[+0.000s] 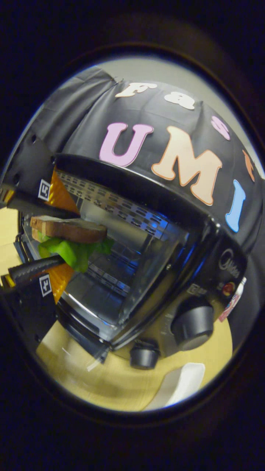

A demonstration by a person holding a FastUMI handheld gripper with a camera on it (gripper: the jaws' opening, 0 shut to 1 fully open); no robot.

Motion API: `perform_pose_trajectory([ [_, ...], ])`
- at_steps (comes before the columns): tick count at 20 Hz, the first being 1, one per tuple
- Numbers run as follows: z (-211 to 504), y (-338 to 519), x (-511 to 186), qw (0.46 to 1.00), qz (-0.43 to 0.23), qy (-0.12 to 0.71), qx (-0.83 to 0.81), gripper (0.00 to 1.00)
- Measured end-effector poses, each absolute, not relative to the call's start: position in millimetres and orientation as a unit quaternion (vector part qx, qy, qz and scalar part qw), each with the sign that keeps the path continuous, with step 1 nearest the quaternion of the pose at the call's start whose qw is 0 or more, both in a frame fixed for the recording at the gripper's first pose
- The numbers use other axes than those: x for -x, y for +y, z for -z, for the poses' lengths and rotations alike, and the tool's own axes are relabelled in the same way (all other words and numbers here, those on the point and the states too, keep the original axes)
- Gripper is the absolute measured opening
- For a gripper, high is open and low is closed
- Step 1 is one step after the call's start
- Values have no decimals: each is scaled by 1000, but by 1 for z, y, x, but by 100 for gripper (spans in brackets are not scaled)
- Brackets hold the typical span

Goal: Open the toaster oven, put the food inside, and close the toaster oven door.

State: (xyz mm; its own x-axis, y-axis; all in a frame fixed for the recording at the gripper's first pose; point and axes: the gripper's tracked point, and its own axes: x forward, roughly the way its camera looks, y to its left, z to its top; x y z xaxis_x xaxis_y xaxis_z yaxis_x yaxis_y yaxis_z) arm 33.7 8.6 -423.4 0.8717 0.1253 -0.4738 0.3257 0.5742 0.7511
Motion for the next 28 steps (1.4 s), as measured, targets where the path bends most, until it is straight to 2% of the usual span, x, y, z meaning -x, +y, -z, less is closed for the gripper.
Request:
perform_pose_trajectory([
  [3,420,-5,-28,876,79,232,-415,69],
  [8,410,-10,-16,905,74,215,-358,82],
  [14,403,-28,2,945,101,215,-224,98],
  [23,371,-53,39,964,133,214,-87,99],
  [28,385,-53,95,954,127,272,-24,100],
])
